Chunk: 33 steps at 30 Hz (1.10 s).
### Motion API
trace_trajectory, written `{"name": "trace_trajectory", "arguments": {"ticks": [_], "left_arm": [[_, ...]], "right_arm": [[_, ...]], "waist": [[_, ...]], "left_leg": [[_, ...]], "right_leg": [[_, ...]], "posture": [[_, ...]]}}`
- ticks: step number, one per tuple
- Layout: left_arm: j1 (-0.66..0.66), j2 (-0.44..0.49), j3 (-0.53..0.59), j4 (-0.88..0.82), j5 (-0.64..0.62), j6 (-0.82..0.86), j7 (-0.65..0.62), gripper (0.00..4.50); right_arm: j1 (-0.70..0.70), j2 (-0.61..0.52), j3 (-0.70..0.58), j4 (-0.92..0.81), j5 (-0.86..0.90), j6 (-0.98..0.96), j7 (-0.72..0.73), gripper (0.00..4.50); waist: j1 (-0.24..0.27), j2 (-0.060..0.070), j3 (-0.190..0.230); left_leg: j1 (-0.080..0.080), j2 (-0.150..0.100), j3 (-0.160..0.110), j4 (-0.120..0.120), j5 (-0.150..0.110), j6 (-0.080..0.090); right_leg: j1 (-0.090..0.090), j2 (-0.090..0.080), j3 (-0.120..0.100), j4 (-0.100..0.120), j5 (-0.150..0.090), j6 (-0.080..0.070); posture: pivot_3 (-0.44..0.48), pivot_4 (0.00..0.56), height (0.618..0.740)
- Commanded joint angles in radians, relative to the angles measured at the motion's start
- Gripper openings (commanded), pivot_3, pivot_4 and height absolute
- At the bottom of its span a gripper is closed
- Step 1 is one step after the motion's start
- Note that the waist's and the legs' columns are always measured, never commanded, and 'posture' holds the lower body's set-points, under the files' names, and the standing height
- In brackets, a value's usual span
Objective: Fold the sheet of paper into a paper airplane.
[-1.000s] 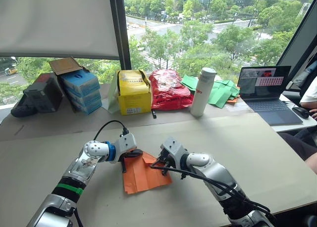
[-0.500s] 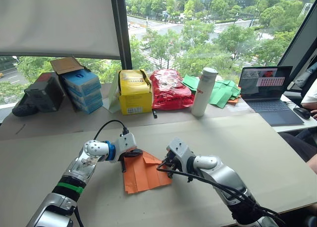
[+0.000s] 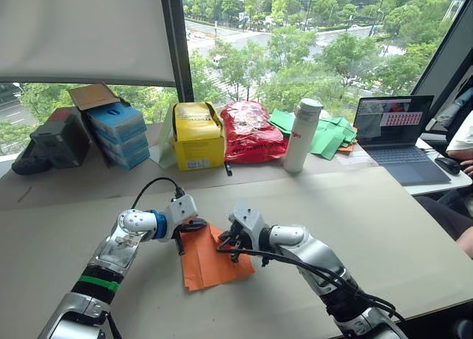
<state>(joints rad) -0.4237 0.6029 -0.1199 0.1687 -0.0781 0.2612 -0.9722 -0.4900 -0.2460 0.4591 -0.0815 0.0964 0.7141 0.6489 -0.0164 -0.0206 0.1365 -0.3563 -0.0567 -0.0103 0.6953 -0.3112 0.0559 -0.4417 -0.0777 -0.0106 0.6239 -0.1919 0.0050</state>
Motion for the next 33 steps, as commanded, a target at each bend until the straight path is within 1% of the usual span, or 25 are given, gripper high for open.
{"name": "trace_trajectory", "arguments": {"ticks": [1,4,5,7,9,10,13,15,17,19,22,23,24,25,26,33], "left_arm": [[0.058,0.012,0.168,-0.155,-0.139,0.179,0.060,0.00],[0.120,0.018,0.273,-0.228,-0.233,0.312,0.089,0.00],[0.151,0.019,0.333,-0.257,-0.290,0.383,0.100,0.00],[0.200,0.004,0.447,-0.296,-0.405,0.529,0.137,0.54],[0.225,-0.010,0.495,-0.320,-0.478,0.623,0.165,1.12],[0.235,-0.017,0.507,-0.329,-0.507,0.666,0.179,1.51],[0.279,-0.062,0.524,-0.362,-0.577,0.763,0.232,2.50],[0.289,-0.095,0.526,-0.370,-0.601,0.785,0.266,3.21],[0.285,-0.118,0.524,-0.374,-0.617,0.798,0.295,3.91],[0.285,-0.148,0.506,-0.379,-0.623,0.805,0.331,4.47],[0.281,-0.179,0.504,-0.385,-0.640,0.802,0.368,4.47],[0.276,-0.187,0.509,-0.385,-0.647,0.802,0.382,4.25],[0.270,-0.193,0.513,-0.386,-0.656,0.801,0.392,3.87],[0.267,-0.195,0.515,-0.387,-0.663,0.800,0.400,3.58],[0.268,-0.185,0.504,-0.393,-0.665,0.799,0.394,3.18],[0.256,-0.169,0.466,-0.396,-0.674,0.790,0.409,0.87]], "right_arm": [[0.007,-0.003,0.039,0.050,-0.032,-0.035,0.008,0.04],[0.009,0.000,0.035,0.054,-0.034,-0.036,0.006,0.04],[0.009,-0.002,0.038,0.055,-0.038,-0.036,0.006,0.04],[0.010,0.001,0.037,0.058,-0.038,-0.036,0.005,0.00],[0.009,0.002,0.039,0.060,-0.040,-0.037,0.005,0.00],[0.008,0.004,0.039,0.061,-0.041,-0.037,0.006,0.00],[0.005,0.007,0.039,0.065,-0.047,-0.037,0.010,0.00],[0.003,0.009,0.039,0.067,-0.050,-0.036,0.011,0.00],[0.001,0.012,0.040,0.068,-0.052,-0.035,0.010,0.00],[0.000,0.016,0.041,0.064,-0.053,-0.032,0.008,0.00],[0.000,0.022,0.040,0.059,-0.054,-0.027,0.007,0.00],[0.001,0.022,0.040,0.058,-0.055,-0.027,0.007,0.00],[0.001,0.023,0.040,0.058,-0.056,-0.026,0.007,0.00],[0.001,0.023,0.039,0.058,-0.056,-0.026,0.006,0.00],[0.002,0.023,0.040,0.056,-0.057,-0.026,0.006,0.00],[0.005,0.027,0.040,0.060,-0.059,-0.029,0.003,0.00]], "waist": [[-0.006,0.000,0.000],[-0.004,0.000,0.000],[-0.006,0.000,0.000],[-0.007,0.000,0.000],[-0.005,0.000,0.000],[-0.003,0.000,0.000],[0.003,0.000,0.000],[0.003,0.000,0.000],[0.002,-0.001,0.000],[0.002,-0.001,0.000],[0.002,-0.001,0.000],[0.002,-0.001,0.000],[0.001,-0.001,0.000],[0.001,-0.001,0.000],[0.001,-0.001,0.000],[0.001,-0.001,0.000]], "left_leg": [[0.000,0.000,0.001,0.000,0.000,-0.001],[0.001,0.001,0.000,-0.001,0.000,-0.001],[0.001,0.001,0.000,-0.001,0.000,-0.001],[0.002,0.001,0.000,-0.001,0.000,0.000],[0.003,0.001,0.000,-0.001,0.000,0.000],[0.003,0.001,-0.001,-0.001,0.000,0.000],[0.003,0.000,-0.002,-0.001,0.000,-0.001],[0.004,0.000,-0.002,-0.001,0.000,-0.001],[0.003,0.000,-0.002,-0.001,0.003,-0.006],[0.004,0.000,-0.002,-0.001,0.003,-0.007],[0.004,0.000,-0.002,-0.002,0.003,-0.007],[0.004,0.000,-0.002,-0.002,0.003,-0.007],[0.004,0.000,-0.002,-0.002,0.003,-0.007],[0.003,0.000,-0.002,-0.002,0.003,-0.007],[0.003,0.000,-0.002,-0.002,0.003,-0.007],[0.003,0.000,-0.002,-0.002,0.003,-0.007]], "right_leg": [[-0.001,0.000,0.001,0.000,0.000,0.000],[0.000,0.000,0.000,0.000,0.000,0.000],[0.001,0.000,0.000,-0.001,0.000,0.000],[0.001,0.000,0.001,0.000,0.000,0.000],[0.001,0.000,0.000,0.000,0.000,0.000],[0.001,0.000,0.000,0.000,0.000,0.000],[0.003,0.000,-0.001,0.000,0.000,0.000],[0.003,0.000,0.000,0.000,0.000,0.000],[0.003,0.000,0.000,0.000,0.000,0.000],[0.003,0.000,0.001,0.000,0.000,0.000],[0.003,0.000,0.002,0.000,0.000,0.000],[0.003,0.000,0.002,0.000,0.000,0.000],[0.003,0.000,0.002,0.000,0.000,0.000],[0.003,0.000,0.002,0.000,0.000,0.000],[0.003,0.000,0.002,0.000,0.000,0.000],[0.003,0.000,0.002,-0.001,0.000,-0.001]], "posture": [[0.000,0.150,0.740],[0.000,0.150,0.740],[0.000,0.150,0.740],[0.000,0.150,0.740],[0.000,0.150,0.740],[0.000,0.150,0.740],[0.000,0.150,0.740],[0.000,0.150,0.740],[0.000,0.150,0.740],[0.000,0.150,0.740],[0.000,0.150,0.740],[0.000,0.150,0.740],[0.000,0.150,0.740],[0.000,0.150,0.740],[0.000,0.150,0.740],[0.000,0.150,0.740]]}}
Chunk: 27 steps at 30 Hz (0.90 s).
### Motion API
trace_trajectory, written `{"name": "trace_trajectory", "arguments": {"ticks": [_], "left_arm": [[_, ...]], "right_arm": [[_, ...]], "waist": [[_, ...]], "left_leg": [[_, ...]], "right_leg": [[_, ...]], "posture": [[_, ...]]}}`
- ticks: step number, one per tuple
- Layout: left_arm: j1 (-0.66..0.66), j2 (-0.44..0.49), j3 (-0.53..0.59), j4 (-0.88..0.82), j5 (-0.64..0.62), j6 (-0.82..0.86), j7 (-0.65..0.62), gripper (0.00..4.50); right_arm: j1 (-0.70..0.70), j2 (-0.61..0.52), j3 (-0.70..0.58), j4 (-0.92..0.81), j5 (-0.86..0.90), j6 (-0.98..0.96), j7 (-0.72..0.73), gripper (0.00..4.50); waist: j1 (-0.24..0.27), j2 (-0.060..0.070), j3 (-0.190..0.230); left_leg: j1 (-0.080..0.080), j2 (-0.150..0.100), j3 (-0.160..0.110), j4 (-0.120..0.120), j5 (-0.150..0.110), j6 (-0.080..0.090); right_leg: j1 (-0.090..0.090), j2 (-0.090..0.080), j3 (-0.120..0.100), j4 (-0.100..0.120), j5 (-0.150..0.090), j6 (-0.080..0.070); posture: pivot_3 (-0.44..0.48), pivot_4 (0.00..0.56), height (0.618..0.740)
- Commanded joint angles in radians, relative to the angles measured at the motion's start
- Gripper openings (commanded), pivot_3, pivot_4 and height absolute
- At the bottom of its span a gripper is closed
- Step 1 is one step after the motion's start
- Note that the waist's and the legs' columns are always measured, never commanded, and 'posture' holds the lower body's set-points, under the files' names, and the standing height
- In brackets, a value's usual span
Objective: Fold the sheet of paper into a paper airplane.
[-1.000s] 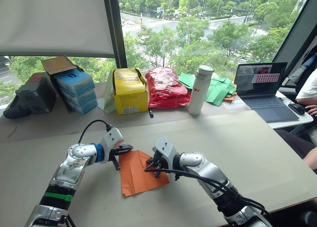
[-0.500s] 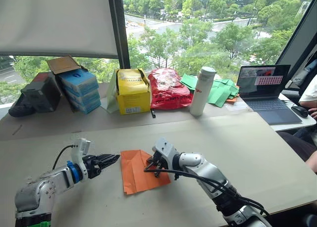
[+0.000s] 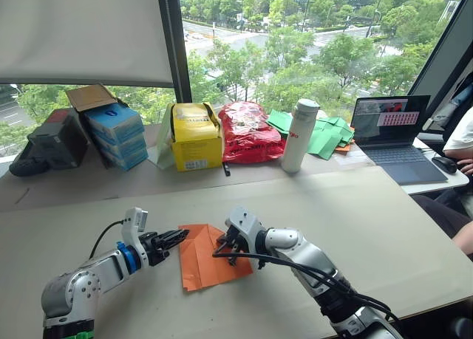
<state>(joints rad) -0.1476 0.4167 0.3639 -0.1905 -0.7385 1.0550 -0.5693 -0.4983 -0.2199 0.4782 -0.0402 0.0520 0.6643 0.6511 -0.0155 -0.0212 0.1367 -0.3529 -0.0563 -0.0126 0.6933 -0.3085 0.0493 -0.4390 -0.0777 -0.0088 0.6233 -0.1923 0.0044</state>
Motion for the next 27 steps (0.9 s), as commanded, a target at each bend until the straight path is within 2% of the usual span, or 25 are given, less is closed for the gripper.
{"name": "trace_trajectory", "arguments": {"ticks": [1,3,7,14,22,27], "left_arm": [[-0.022,0.020,-0.025,-0.039,-0.010,-0.008,0.008,0.47],[-0.024,0.026,-0.036,-0.044,-0.007,-0.023,0.009,0.01],[-0.006,0.072,-0.114,-0.095,0.062,-0.123,-0.029,0.01],[0.063,0.197,-0.316,-0.170,0.270,-0.398,-0.142,0.01],[0.063,0.242,-0.460,-0.086,0.457,-0.612,-0.200,0.01],[0.060,0.258,-0.494,-0.038,0.517,-0.671,-0.227,0.01]], "right_arm": [[0.013,0.002,0.020,0.022,-0.014,0.020,-0.001,0.00],[0.011,0.003,0.020,0.025,-0.015,0.018,0.000,0.00],[0.011,0.004,0.018,0.024,-0.015,0.016,-0.002,0.00],[0.013,0.010,-0.002,0.015,-0.007,0.023,-0.011,0.00],[0.009,0.033,-0.027,-0.010,0.009,0.017,-0.020,0.00],[-0.009,0.050,-0.047,-0.006,0.015,-0.029,-0.024,0.00]], "waist": [[0.000,0.000,0.000],[-0.001,0.000,0.000],[-0.001,0.000,0.000],[-0.001,0.001,0.000],[0.000,0.001,0.001],[0.001,0.002,0.001]], "left_leg": [[0.000,0.000,0.000,0.000,0.000,0.000],[0.000,0.000,0.000,0.000,0.000,0.000],[0.000,0.000,0.000,0.000,0.000,0.000],[0.000,0.000,0.000,-0.002,0.000,0.000],[0.000,0.001,0.000,-0.003,-0.002,0.004],[-0.001,0.001,0.000,-0.005,-0.003,0.004]], "right_leg": [[0.000,0.000,0.000,0.000,0.000,0.000],[0.000,0.000,0.000,0.000,0.000,0.000],[0.000,0.000,0.001,0.000,0.000,0.000],[0.000,-0.001,0.002,-0.002,0.000,-0.001],[-0.001,-0.001,0.001,-0.004,0.000,-0.001],[-0.001,-0.001,0.000,-0.006,0.000,-0.001]], "posture": [[0.000,0.150,0.740],[0.000,0.150,0.740],[0.000,0.150,0.740],[0.000,0.150,0.740],[0.000,0.150,0.740],[0.000,0.150,0.740]]}}
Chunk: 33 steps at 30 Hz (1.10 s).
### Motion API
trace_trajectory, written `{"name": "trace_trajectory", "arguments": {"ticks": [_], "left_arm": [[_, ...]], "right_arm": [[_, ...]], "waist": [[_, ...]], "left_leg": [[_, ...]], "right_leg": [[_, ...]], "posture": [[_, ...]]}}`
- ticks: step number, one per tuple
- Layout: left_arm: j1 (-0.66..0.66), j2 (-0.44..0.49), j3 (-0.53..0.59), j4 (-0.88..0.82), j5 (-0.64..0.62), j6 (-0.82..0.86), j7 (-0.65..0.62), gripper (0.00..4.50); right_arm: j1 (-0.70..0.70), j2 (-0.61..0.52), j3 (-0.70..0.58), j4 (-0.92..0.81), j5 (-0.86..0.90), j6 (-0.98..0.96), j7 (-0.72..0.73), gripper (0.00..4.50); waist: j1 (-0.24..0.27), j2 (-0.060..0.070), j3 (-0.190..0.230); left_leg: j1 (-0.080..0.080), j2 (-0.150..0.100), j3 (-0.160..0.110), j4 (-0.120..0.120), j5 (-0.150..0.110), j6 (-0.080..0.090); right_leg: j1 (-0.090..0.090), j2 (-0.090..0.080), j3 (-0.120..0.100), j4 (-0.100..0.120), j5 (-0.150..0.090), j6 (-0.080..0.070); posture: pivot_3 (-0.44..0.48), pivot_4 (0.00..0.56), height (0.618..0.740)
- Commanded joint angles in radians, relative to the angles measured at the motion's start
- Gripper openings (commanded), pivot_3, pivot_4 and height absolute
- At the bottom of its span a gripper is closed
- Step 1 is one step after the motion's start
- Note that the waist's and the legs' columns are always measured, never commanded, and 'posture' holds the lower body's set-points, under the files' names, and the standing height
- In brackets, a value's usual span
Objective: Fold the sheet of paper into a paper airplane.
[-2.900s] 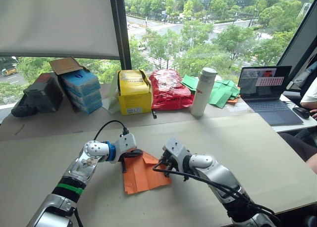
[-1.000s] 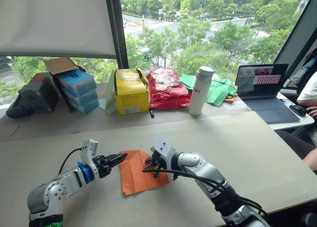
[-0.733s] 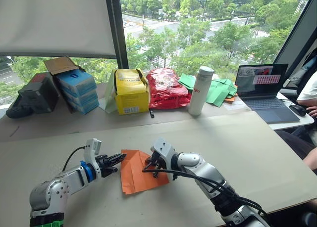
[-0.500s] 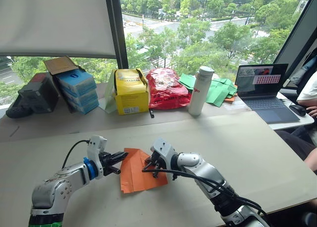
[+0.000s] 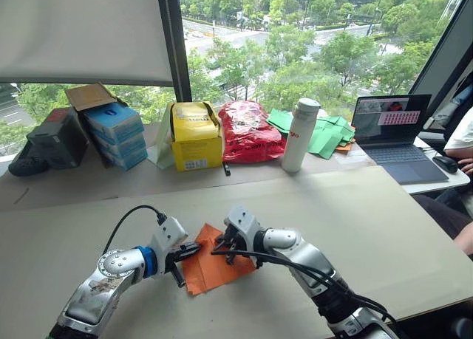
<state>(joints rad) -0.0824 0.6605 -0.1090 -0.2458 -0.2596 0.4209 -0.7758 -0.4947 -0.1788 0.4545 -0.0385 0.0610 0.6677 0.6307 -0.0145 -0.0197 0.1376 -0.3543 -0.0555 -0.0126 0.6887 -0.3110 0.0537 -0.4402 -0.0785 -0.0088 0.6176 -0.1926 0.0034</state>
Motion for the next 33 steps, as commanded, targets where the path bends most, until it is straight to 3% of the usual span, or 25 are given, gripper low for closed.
{"name": "trace_trajectory", "arguments": {"ticks": [1,10,11,23,30,33], "left_arm": [[-0.006,0.015,-0.025,0.026,0.045,-0.044,-0.023,0.01],[-0.032,0.027,-0.057,0.070,0.103,-0.119,-0.072,0.01],[-0.032,0.029,-0.059,0.072,0.106,-0.124,-0.078,0.53],[-0.046,0.063,-0.040,0.110,0.113,-0.210,-0.147,4.46],[0.006,0.087,0.008,0.065,0.075,-0.180,-0.172,4.46],[0.010,0.068,0.112,0.052,-0.031,-0.067,-0.141,4.46]], "right_arm": [[-0.016,0.011,-0.025,-0.004,0.005,-0.037,-0.005,0.00],[-0.062,0.033,-0.032,0.066,-0.005,-0.126,-0.008,0.00],[-0.066,0.035,-0.032,0.073,-0.006,-0.135,-0.007,0.00],[-0.147,0.092,0.005,0.286,-0.061,-0.320,0.028,0.00],[-0.180,0.127,0.028,0.406,-0.115,-0.342,0.027,0.00],[-0.182,0.132,0.027,0.424,-0.125,-0.303,0.029,0.00]], "waist": [[0.000,0.000,0.000],[0.001,0.001,0.000],[0.001,0.001,0.001],[-0.003,0.001,0.001],[-0.010,0.001,0.001],[-0.015,0.001,0.001]], "left_leg": [[0.000,0.000,0.000,-0.001,0.000,0.000],[0.000,0.000,0.000,-0.003,0.000,0.000],[0.000,0.000,0.000,-0.003,0.000,0.000],[0.000,0.000,0.000,-0.004,0.002,-0.004],[0.000,0.000,0.001,-0.006,0.003,-0.005],[0.001,0.000,0.000,-0.007,0.003,-0.005]], "right_leg": [[0.000,0.000,0.000,-0.001,0.000,0.000],[0.000,0.000,-0.001,-0.003,0.000,0.000],[0.000,0.000,-0.001,-0.003,0.000,0.000],[0.000,0.000,-0.001,-0.004,0.000,0.000],[0.000,0.001,-0.001,-0.004,0.000,0.000],[-0.001,0.001,-0.001,-0.003,0.000,0.000]], "posture": [[0.000,0.150,0.740],[0.000,0.150,0.740],[0.000,0.150,0.740],[0.000,0.150,0.740],[0.000,0.150,0.740],[0.000,0.150,0.740]]}}
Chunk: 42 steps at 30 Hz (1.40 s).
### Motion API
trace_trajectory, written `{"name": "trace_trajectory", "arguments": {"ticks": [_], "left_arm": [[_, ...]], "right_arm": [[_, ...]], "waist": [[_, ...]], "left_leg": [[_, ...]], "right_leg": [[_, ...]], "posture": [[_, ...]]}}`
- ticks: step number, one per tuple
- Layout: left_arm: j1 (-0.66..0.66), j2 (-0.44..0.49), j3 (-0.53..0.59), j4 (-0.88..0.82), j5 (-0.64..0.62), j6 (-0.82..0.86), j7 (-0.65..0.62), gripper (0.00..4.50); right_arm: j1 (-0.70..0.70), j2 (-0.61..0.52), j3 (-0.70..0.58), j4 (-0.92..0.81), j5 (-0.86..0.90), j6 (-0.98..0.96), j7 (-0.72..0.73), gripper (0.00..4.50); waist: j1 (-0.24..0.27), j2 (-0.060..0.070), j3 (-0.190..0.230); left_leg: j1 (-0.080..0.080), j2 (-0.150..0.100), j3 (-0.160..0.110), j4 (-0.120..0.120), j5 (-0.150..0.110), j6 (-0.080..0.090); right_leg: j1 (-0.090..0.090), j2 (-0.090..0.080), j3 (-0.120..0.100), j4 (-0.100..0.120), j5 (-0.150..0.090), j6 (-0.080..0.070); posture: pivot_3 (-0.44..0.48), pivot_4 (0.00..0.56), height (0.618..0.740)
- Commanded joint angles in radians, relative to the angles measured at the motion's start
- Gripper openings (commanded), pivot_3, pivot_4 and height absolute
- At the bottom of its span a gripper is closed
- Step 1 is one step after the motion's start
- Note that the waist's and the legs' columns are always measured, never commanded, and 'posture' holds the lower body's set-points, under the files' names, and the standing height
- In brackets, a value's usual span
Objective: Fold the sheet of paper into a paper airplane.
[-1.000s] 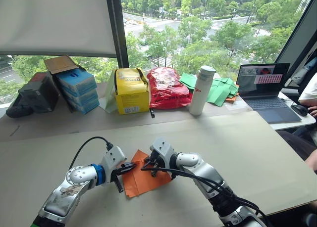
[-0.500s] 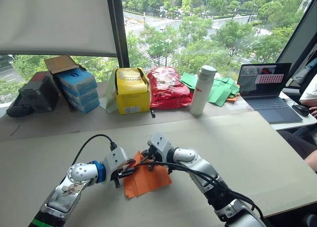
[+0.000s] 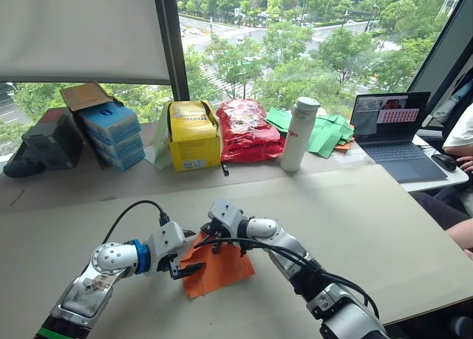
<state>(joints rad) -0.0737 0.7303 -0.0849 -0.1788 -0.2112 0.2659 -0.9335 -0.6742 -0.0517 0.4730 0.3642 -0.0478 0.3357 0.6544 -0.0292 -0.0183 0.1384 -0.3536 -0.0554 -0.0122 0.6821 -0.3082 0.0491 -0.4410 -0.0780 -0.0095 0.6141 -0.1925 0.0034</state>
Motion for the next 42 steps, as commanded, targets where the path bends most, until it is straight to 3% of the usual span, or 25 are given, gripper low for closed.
{"name": "trace_trajectory", "arguments": {"ticks": [1,9,12,22,23,33,42], "left_arm": [[-0.003,-0.001,0.113,-0.012,-0.099,0.121,0.027,4.46],[-0.081,-0.054,0.190,0.003,-0.208,0.328,0.095,4.46],[-0.115,-0.090,0.191,0.003,-0.231,0.373,0.126,3.61],[-0.178,-0.139,0.027,0.037,-0.103,0.351,0.184,0.21],[-0.183,-0.139,0.011,0.038,-0.088,0.348,0.186,0.04],[-0.155,-0.114,-0.068,0.075,-0.019,0.322,0.160,0.04],[-0.066,-0.076,-0.037,0.013,-0.044,0.345,0.146,0.04]], "right_arm": [[-0.001,0.003,0.009,0.022,-0.021,0.036,0.009,0.00],[0.017,-0.009,0.014,-0.011,-0.036,0.053,0.027,0.00],[0.020,-0.008,0.014,-0.016,-0.037,0.056,0.029,0.00],[0.038,-0.004,0.009,-0.041,-0.042,0.075,0.025,0.00],[0.039,-0.004,0.008,-0.043,-0.043,0.077,0.025,0.00],[0.050,-0.004,0.003,-0.064,-0.053,0.089,0.028,0.00],[0.056,-0.003,0.009,-0.069,-0.055,0.094,0.030,0.00]], "waist": [[-0.001,0.000,0.000],[-0.003,0.000,0.000],[-0.003,-0.001,0.000],[-0.003,-0.001,0.000],[-0.002,-0.001,0.000],[0.007,-0.001,-0.001],[0.001,0.000,-0.001]], "left_leg": [[0.000,0.000,0.000,0.000,0.000,0.000],[0.001,-0.001,-0.002,0.000,0.002,-0.003],[0.000,-0.001,-0.002,0.000,0.003,-0.005],[0.000,-0.001,-0.002,0.000,0.003,-0.005],[0.000,-0.001,-0.002,0.000,0.003,-0.005],[0.001,-0.001,-0.002,0.000,0.003,-0.005],[0.001,-0.001,-0.002,0.000,0.003,-0.005]], "right_leg": [[0.000,0.000,0.000,0.000,0.000,0.000],[0.000,0.001,-0.001,0.002,0.000,0.000],[0.000,0.001,-0.001,0.001,0.000,0.000],[0.000,0.001,0.000,0.001,0.000,0.000],[0.000,0.001,0.000,0.001,0.000,0.000],[0.001,0.000,0.000,0.002,0.000,0.000],[0.001,0.000,0.001,0.002,0.000,0.000]], "posture": [[0.000,0.150,0.740],[0.000,0.150,0.740],[0.000,0.150,0.740],[0.000,0.150,0.740],[0.000,0.150,0.740],[0.000,0.150,0.740],[0.000,0.150,0.740]]}}
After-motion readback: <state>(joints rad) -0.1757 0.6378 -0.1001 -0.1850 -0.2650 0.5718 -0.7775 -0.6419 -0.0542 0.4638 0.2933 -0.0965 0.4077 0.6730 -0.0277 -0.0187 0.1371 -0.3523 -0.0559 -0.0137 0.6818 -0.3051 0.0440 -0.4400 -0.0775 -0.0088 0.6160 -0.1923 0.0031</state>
